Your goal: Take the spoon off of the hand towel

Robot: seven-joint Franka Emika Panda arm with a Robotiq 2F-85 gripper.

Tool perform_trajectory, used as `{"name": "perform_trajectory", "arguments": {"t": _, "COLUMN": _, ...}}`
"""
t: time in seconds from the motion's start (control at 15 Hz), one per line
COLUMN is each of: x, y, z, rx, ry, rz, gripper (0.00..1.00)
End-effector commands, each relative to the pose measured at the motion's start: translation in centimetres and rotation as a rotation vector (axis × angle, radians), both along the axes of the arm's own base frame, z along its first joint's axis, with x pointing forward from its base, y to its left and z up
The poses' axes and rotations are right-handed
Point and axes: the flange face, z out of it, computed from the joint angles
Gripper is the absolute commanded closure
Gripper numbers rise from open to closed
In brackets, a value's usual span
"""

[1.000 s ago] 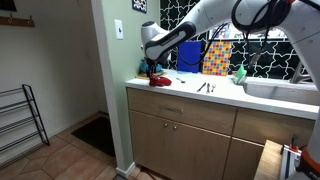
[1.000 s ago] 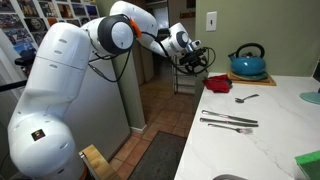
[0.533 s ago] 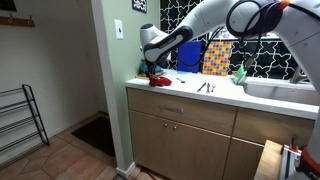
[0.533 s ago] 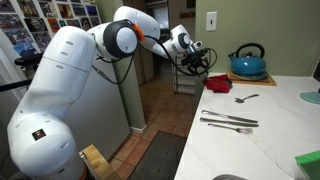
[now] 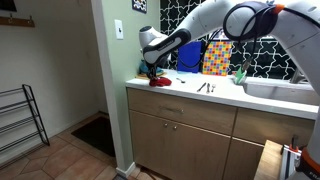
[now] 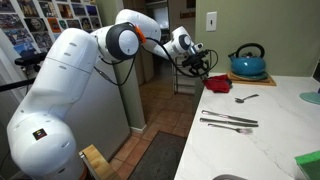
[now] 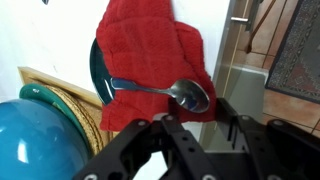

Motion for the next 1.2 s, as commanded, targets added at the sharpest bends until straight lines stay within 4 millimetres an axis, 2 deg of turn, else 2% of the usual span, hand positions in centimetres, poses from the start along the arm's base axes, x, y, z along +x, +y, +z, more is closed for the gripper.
{"name": "perform_trajectory", "arguments": {"t": 0.0, "x": 0.2, "y": 0.0, "z": -0.5, "rx": -0.026, "ry": 0.041, "rz": -0.020, "gripper": 0.60}}
{"name": "perform_trajectory", "arguments": {"t": 0.07, "x": 0.2, "y": 0.0, "z": -0.5, "rx": -0.027, "ry": 0.046, "rz": -0.023, "gripper": 0.67}}
{"name": "perform_trajectory", "arguments": {"t": 0.13, "x": 0.2, "y": 0.0, "z": -0.5, "rx": -0.028, "ry": 0.052, "rz": -0.026, "gripper": 0.67}}
{"name": "perform_trajectory", "arguments": {"t": 0.2, "x": 0.3, "y": 0.0, "z": -0.5, "rx": -0.028, "ry": 0.051, "rz": -0.028, "gripper": 0.76}}
{"name": "perform_trajectory", "arguments": {"t": 0.33, "x": 0.4, "y": 0.0, "z": -0.4, "rx": -0.029, "ry": 0.048, "rz": -0.029, "gripper": 0.81}}
{"name": "perform_trajectory", "arguments": {"t": 0.47, "x": 0.4, "y": 0.0, "z": -0.4, "rx": -0.034, "ry": 0.044, "rz": -0.029, "gripper": 0.98}}
{"name": "perform_trajectory", "arguments": {"t": 0.53, "x": 0.4, "y": 0.1, "z": -0.3, "rx": -0.039, "ry": 0.042, "rz": -0.028, "gripper": 1.00}}
{"name": "perform_trajectory", "arguments": {"t": 1.13, "x": 0.2, "y": 0.8, "z": 1.3, "rx": -0.098, "ry": 0.012, "rz": -0.030, "gripper": 0.98}}
